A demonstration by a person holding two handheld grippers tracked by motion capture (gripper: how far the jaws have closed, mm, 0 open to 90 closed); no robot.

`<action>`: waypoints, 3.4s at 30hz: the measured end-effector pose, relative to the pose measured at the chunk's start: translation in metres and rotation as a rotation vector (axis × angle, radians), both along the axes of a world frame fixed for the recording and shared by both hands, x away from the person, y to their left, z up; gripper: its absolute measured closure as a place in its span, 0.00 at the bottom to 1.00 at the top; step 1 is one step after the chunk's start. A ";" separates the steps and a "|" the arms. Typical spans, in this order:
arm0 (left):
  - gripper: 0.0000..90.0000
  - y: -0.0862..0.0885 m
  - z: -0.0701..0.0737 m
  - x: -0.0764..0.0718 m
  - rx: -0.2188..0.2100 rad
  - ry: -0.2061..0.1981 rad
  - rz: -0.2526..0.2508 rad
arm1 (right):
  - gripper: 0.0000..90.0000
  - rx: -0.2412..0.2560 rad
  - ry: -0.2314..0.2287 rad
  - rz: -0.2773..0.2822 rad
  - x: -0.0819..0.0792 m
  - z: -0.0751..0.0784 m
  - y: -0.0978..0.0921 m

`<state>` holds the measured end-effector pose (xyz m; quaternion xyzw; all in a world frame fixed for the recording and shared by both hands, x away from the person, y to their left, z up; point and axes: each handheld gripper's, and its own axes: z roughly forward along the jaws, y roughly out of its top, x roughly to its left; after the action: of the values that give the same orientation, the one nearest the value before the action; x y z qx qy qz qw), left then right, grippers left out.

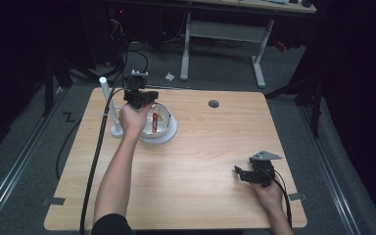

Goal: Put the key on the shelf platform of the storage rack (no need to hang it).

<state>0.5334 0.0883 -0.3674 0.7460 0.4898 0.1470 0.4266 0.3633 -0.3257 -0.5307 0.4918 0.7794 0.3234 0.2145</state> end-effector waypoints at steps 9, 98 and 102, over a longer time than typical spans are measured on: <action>0.94 -0.005 -0.020 -0.002 0.000 0.029 -0.013 | 0.28 0.000 0.000 0.000 0.000 0.000 0.000; 0.43 0.024 -0.031 -0.054 0.103 -0.033 0.023 | 0.28 0.000 0.000 0.001 0.000 0.000 0.000; 0.42 0.026 -0.027 -0.061 0.100 -0.046 0.020 | 0.28 0.000 0.000 0.001 0.000 0.000 0.000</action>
<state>0.4719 0.1140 -0.3945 0.7578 0.4794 0.1927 0.3985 0.3630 -0.3257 -0.5307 0.4915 0.7797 0.3234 0.2143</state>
